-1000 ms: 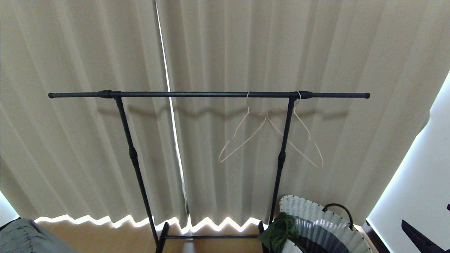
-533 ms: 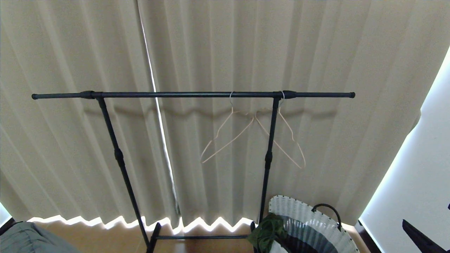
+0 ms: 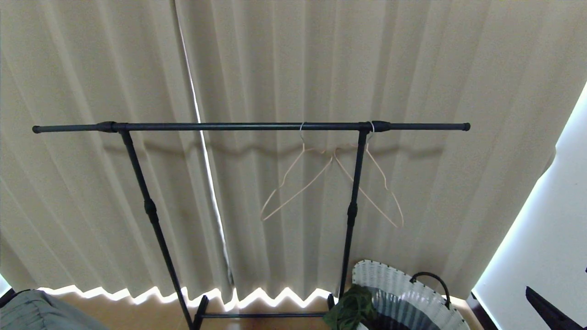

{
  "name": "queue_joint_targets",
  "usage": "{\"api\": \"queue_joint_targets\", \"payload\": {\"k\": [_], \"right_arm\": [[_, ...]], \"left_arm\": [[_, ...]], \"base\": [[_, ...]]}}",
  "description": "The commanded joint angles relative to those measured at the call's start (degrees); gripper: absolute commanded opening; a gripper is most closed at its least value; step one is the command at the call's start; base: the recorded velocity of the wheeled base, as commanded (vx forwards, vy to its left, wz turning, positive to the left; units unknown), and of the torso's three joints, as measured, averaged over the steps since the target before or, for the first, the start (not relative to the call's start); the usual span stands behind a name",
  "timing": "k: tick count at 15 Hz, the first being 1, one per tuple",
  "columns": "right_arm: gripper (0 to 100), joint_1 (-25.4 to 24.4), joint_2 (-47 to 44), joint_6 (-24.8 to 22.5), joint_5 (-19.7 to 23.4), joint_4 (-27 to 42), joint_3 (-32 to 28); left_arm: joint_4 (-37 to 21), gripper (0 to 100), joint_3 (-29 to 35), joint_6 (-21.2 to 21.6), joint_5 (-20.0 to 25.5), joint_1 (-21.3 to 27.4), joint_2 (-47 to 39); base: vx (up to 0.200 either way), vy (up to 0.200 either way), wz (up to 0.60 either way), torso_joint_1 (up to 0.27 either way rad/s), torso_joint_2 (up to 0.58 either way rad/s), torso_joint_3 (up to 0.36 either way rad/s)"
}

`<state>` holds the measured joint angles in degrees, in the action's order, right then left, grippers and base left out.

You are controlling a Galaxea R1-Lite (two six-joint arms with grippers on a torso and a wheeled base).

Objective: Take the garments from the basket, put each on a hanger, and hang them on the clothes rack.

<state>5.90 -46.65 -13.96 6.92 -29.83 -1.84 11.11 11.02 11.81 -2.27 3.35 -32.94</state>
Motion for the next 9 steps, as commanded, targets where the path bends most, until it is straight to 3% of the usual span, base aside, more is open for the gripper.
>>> {"api": "queue_joint_targets", "payload": {"k": [1, 9], "right_arm": [[100, -0.01, 0.07, -0.02, 0.02, -0.05, -0.09], [100, -0.28, -0.72, -0.10, 0.28, 0.04, -0.18]], "left_arm": [[0.06, 0, 0.05, 0.05, -0.02, -0.01, 0.33], [0.14, 0, -0.03, 0.05, -0.02, 1.66, -0.02]], "base": [[0.200, 0.000, 0.00, 0.022, 0.00, -0.002], [0.200, 0.000, 0.00, 0.001, 0.00, 0.001]]}}
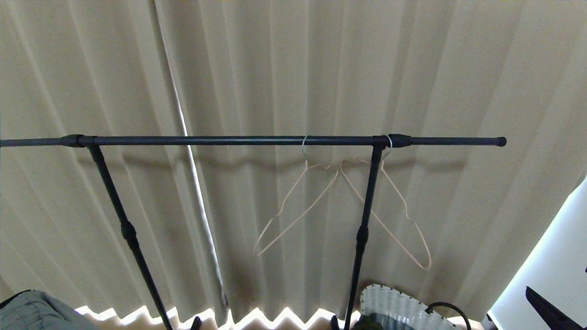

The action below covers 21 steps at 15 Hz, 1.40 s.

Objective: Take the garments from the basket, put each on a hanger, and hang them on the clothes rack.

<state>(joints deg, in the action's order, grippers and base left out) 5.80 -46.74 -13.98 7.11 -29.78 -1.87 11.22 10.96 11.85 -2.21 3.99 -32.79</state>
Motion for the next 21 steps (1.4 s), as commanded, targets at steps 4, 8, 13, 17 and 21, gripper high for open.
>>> {"api": "queue_joint_targets", "payload": {"k": [4, 8, 13, 17, 21], "right_arm": [[100, -0.79, -2.30, 0.01, 1.24, 1.13, -0.24], [100, -4.40, -8.90, 0.18, 5.90, 2.62, -10.79], [100, -11.87, -23.13, 0.45, 5.90, 14.93, -24.06], [100, -15.38, -37.28, 3.08, 2.39, 14.58, -30.92], [100, -21.80, -47.22, 11.52, -4.12, 14.14, -39.00]], "left_arm": [[0.12, 0, -1.29, -0.07, -0.08, 6.12, -0.17], [0.21, 0, -1.12, -1.65, -0.08, 10.08, -2.19], [0.21, 0, -0.94, -1.92, -0.17, 9.90, -2.01], [0.21, 0, -1.03, -1.83, -0.08, 9.99, -2.10], [0.12, 0, -1.20, -1.83, -0.08, 10.08, -2.10]], "base": [[0.000, 0.000, 0.00, 0.000, 0.00, 0.000], [0.000, 0.000, 0.00, 0.000, 0.00, 0.000], [0.000, 0.000, 0.00, 0.000, 0.00, 0.000], [0.000, 0.000, 0.00, 0.000, 0.00, 0.000], [0.000, 0.000, 0.00, 0.000, 0.00, 0.000]]}}
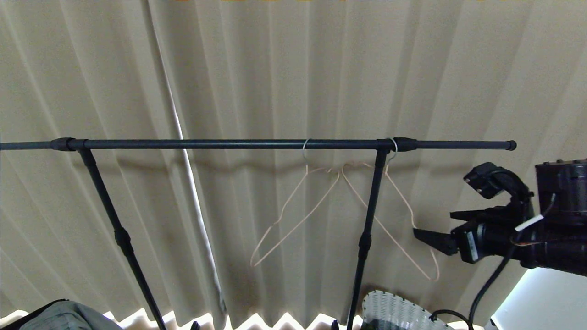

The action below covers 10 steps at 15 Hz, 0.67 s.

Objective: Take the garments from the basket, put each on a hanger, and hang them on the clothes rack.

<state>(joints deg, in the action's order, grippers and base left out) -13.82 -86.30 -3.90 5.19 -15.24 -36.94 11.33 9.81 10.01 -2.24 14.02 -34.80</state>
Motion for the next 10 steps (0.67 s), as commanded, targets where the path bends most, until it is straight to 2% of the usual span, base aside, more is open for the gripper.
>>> {"api": "queue_joint_targets", "payload": {"k": [1, 10], "right_arm": [[100, -2.17, -9.59, 1.44, -3.79, -1.20, -5.07], [100, -2.17, -17.41, 2.32, -6.07, -7.17, -7.18]], "left_arm": [[0.01, 0, -0.06, 0.01, -0.04, 0.04, -0.09], [0.01, 0, -0.32, 0.10, -0.04, 0.04, 0.00]], "base": [[0.000, 0.000, 0.00, 0.000, 0.00, 0.000], [0.000, 0.000, 0.00, 0.000, 0.00, 0.000]]}}
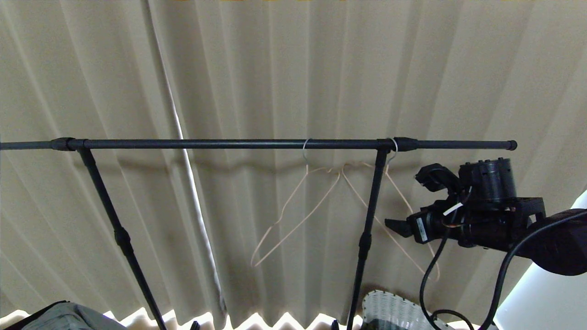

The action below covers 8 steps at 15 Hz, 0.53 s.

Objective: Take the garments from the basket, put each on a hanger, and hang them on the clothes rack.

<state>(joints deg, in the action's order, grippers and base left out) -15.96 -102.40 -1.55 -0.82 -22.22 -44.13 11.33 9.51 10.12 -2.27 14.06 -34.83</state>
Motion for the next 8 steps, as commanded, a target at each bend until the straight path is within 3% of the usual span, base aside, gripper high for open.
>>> {"api": "queue_joint_targets", "payload": {"k": [1, 6, 7, 8], "right_arm": [[100, -0.04, -1.31, -0.03, -0.24, -0.98, 0.36], [100, 0.14, -1.57, -0.12, -0.59, -0.98, -0.17], [0, 0.14, -1.66, -0.12, -0.77, -0.98, -0.17], [0, 0.14, -1.66, -0.12, -0.85, -0.98, -0.25]], "left_arm": [[0.01, 0, -0.19, -0.01, -0.02, 0.01, 0.02], [0.01, 0, -0.19, 0.08, -0.02, 0.09, 0.11], [0.01, 0, -0.19, 0.08, -0.02, 0.09, 0.11], [0.01, 0, -0.02, 0.08, -0.02, 0.09, 0.20]], "base": [[0.000, 0.000, 0.00, 0.000, 0.00, 0.000], [0.000, 0.000, 0.00, 0.000, 0.00, 0.000], [0.000, 0.000, 0.00, 0.000, 0.00, 0.000], [0.000, 0.000, 0.00, 0.000, 0.00, 0.000]]}}
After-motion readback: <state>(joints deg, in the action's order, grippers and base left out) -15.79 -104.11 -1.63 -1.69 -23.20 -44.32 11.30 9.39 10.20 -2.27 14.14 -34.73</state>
